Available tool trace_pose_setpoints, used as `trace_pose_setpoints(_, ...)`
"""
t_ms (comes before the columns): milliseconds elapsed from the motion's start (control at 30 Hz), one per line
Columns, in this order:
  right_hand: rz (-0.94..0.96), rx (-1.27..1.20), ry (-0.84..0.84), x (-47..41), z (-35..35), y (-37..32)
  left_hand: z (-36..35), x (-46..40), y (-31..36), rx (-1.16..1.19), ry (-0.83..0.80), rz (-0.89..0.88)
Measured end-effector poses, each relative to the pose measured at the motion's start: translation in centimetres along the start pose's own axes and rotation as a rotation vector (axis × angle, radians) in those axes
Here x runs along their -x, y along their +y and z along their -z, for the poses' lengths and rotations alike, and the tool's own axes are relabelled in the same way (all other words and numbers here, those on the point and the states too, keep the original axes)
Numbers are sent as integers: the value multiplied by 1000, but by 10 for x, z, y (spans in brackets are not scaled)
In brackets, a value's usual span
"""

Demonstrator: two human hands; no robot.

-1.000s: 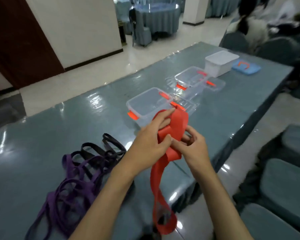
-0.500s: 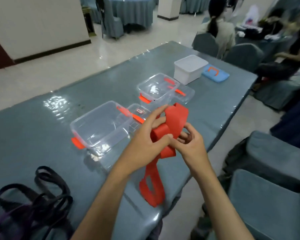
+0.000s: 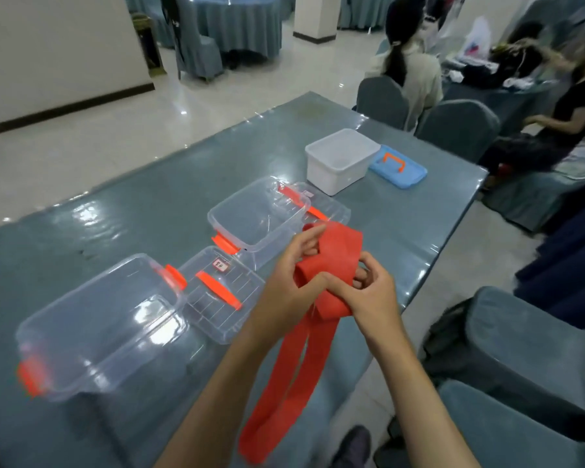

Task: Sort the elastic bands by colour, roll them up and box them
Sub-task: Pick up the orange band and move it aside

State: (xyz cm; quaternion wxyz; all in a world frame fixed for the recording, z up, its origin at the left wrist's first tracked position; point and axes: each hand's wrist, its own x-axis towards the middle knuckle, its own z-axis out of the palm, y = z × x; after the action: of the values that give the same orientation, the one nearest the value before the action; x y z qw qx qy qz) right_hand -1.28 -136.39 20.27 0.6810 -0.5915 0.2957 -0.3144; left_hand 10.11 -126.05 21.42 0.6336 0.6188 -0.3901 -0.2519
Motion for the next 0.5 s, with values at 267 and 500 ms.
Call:
trace_pose_setpoints(267, -9, -99, -50, -141, 95, -13, -73, -84, -62, 3, 28, 195)
trace_pose_setpoints(500, -27, -104, -157, -244, 174, -46, -155, -158, -117, -191, -2, 377)
